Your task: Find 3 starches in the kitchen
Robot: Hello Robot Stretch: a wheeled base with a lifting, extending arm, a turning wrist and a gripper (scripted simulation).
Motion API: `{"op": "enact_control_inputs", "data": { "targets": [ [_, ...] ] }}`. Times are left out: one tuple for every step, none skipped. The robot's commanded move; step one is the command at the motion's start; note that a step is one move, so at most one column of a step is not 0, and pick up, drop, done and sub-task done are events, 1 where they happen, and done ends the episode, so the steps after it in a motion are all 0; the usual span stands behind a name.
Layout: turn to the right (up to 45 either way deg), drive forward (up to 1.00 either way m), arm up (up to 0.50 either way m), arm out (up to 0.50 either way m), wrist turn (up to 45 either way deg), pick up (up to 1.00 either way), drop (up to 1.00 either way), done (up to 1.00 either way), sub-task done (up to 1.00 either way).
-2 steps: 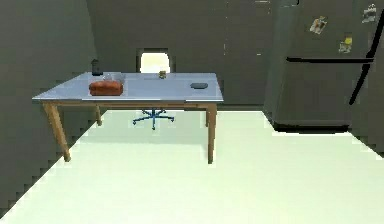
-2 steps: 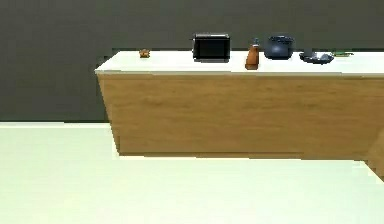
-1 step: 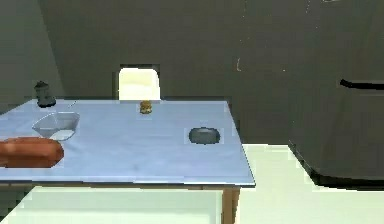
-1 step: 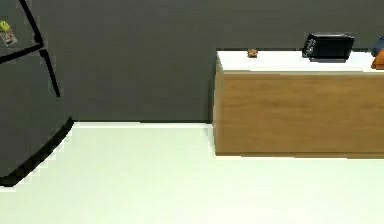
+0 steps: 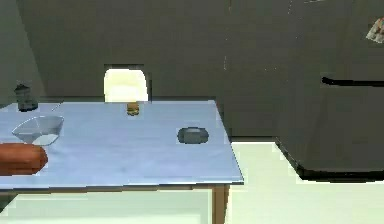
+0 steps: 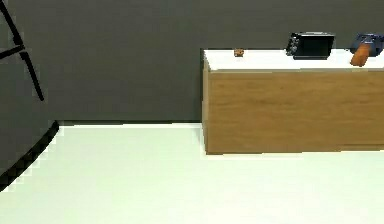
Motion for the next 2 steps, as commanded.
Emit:
{"op": "enact_control_inputs", "data": {
  "targets": [
    [0.0,0.20,0.00,0.00,0.0,0.00,0.00,0.00,0.00],
    [-45.0,0.00,0.00,0.00,0.0,0.00,0.00,0.00,0.00]
  ]
}}
